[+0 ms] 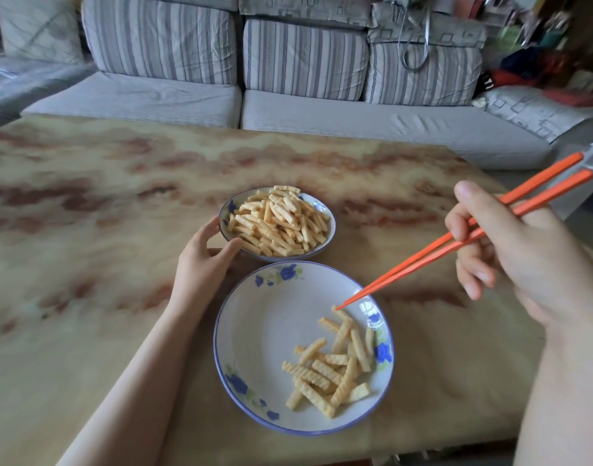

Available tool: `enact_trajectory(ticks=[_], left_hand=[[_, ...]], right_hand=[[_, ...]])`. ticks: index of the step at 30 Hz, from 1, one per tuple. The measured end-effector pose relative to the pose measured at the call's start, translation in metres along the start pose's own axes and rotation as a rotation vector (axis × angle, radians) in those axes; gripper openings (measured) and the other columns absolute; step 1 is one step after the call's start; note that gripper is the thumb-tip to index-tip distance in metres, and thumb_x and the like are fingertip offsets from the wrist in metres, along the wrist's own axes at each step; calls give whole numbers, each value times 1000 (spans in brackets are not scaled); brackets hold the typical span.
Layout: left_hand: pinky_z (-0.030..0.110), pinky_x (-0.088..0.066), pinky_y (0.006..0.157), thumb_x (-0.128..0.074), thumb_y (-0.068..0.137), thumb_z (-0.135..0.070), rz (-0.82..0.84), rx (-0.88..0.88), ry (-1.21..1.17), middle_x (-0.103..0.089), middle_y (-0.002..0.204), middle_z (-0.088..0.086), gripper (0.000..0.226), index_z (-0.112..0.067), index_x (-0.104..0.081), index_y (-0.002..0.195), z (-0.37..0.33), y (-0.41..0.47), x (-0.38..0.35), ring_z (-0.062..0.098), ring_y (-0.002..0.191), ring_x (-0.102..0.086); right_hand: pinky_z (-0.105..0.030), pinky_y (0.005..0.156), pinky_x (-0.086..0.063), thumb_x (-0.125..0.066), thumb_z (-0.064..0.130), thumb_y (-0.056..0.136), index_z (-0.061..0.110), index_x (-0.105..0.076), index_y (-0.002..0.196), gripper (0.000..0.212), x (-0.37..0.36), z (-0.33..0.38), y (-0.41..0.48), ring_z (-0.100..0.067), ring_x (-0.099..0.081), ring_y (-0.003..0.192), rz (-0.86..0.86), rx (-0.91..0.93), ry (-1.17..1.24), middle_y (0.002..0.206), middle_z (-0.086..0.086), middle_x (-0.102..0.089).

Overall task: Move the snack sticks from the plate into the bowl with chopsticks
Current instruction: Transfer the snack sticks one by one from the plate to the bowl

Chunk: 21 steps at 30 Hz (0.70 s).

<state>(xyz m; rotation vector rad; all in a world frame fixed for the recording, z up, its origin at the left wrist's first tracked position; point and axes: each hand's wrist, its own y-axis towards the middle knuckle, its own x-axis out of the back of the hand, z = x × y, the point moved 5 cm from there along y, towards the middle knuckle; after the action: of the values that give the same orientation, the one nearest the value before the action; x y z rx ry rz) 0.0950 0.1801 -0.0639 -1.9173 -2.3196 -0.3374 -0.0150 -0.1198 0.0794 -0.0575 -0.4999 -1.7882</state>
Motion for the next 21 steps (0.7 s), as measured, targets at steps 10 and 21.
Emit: enact_trajectory(ticks=[10,21], left_hand=[[15,-48,69,-67,90,-23,-2,-13,22,-65,93,-24,49,-29,-55,137,-3,-1,0,-7,68,-67],[17,-49,68,-67,90,-21,-4,-11,2,-69,87,-20,46,-30,-56,135,-3,-2,0,-4,66,-68]], right_hand=[[-20,37,-33,-44,36,100,7,-45,63,47,-7,-12,5,-22,-38,27,-74,-78,24,38,-4,-36],[-20,36,-33,-40,21,103,13,-42,66,38,-29,-12,14,-11,-31,32,-472,34,548,60,6,-48]])
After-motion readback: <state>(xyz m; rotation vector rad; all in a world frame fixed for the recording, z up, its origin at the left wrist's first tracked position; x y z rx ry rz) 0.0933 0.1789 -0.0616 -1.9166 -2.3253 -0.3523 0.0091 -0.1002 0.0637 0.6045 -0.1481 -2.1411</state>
